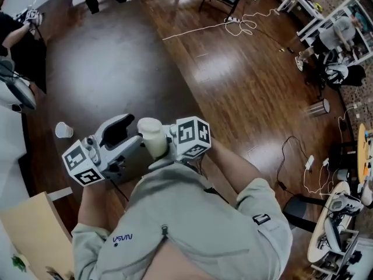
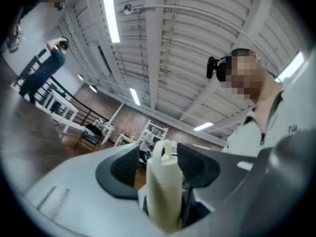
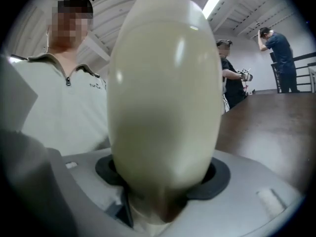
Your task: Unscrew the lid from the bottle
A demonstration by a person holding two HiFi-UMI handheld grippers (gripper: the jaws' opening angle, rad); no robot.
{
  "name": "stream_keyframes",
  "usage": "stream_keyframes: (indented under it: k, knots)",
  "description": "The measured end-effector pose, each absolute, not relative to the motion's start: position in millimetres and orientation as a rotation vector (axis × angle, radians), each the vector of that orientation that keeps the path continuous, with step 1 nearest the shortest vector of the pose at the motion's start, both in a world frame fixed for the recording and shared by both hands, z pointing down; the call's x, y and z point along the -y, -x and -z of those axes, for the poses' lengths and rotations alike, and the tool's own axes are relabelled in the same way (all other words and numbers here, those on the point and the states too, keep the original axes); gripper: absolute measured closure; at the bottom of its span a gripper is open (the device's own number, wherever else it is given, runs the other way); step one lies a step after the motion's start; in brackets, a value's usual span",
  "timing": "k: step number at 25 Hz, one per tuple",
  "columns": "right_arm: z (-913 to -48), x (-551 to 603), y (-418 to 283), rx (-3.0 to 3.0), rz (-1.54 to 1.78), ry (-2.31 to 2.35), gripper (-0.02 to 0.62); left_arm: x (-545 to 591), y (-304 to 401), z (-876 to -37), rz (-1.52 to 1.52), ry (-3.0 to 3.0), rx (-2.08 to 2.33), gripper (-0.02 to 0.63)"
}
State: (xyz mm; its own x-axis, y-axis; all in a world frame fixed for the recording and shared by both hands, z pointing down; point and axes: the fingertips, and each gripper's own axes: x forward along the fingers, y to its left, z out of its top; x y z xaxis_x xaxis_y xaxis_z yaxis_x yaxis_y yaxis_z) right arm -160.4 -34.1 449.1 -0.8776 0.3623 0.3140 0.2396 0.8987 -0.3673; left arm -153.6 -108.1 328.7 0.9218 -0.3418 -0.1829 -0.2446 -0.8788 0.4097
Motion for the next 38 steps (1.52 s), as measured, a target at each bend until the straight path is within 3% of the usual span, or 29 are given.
stream_keyframes:
  k: [4, 6, 17, 22, 32, 38]
  knots:
    - [-428, 11, 154, 2.64, -0.418, 0.609, 0.298, 82, 125, -307, 0.322, -2.792, 0.074, 0.306]
    - [-420, 3, 151, 2.623, -0.431, 0.688, 0.298, 73, 112, -304, 0.282, -2.842, -0.04, 0.293]
    - [-423, -11, 142, 2.551, -0.443, 0.78, 0.298, 63, 87, -303, 0.248, -2.866, -0.225, 0.318]
    - [-434, 25, 147, 2.62, -0.32, 0.466, 0.298, 82, 78, -305, 0.204, -2.904, 0.008, 0.303]
    - [-446, 134, 139, 2.469, 0.069, -0.739, 0.298, 124, 86, -316, 0.047, -3.011, 0.985, 0.302]
    - [-456, 144, 128, 2.409, 0.085, -0.984, 0.298, 126, 85, -326, 0.08, -2.919, 1.179, 0.313]
